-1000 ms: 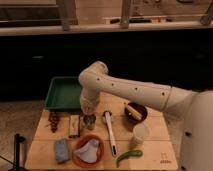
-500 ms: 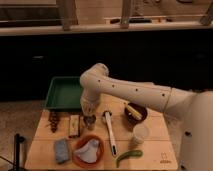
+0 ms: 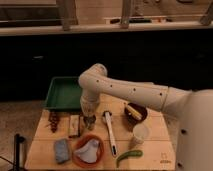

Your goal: Place fork in metal cup

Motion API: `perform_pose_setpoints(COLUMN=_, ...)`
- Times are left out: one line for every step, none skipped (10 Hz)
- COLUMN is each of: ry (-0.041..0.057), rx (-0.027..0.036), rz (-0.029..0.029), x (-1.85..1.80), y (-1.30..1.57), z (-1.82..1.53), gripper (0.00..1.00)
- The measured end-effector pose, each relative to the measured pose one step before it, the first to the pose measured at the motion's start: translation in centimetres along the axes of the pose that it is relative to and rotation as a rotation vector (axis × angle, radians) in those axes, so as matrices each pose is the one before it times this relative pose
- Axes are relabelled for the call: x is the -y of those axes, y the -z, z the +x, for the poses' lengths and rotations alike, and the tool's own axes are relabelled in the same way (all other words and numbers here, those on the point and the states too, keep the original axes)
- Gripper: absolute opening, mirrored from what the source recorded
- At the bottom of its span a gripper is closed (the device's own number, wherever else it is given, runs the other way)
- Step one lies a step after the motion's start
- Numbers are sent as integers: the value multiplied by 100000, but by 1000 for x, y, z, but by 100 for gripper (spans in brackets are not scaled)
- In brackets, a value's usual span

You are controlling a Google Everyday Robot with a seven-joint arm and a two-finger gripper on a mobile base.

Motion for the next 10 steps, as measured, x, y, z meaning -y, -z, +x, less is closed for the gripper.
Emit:
perform_pose_setpoints(ry=-431, rx=433, rz=79, x=-54, y=-237, z=-39, gripper=60)
perform_pose_setpoints(ry=-283, rx=344, rz=366, x=16, y=-254, z=-52, gripper=72)
perform_pose_setpoints(ry=-268, rx=293, rz=213, x=-70, y=-169, z=-40, gripper=78)
perform_pose_setpoints(ry=-191, rx=325, rz=192, x=-52, y=-162, z=-40, gripper=80)
perform_pose_setpoints(ry=-203, rx=361, rz=141, x=-94, y=-156, z=-41, gripper=80)
perform_pose_setpoints(ry=-51, rx=209, rz=177, x=-28, y=-80, z=-22, gripper=80)
perform_pose_setpoints(ry=-16, rx=173, rz=79, x=-28, y=-58, z=-20, gripper=80)
perform_pose_setpoints(ry=147, rx=284, rz=250, x=-1, y=9, z=7, gripper=80)
perform_pose_setpoints(ry=16, rx=257, rz=122, x=-73, y=-3, z=27, gripper=80)
perform_pose_setpoints(ry=-54, rx=-13, rz=71, x=-23, y=38, z=25, gripper=80)
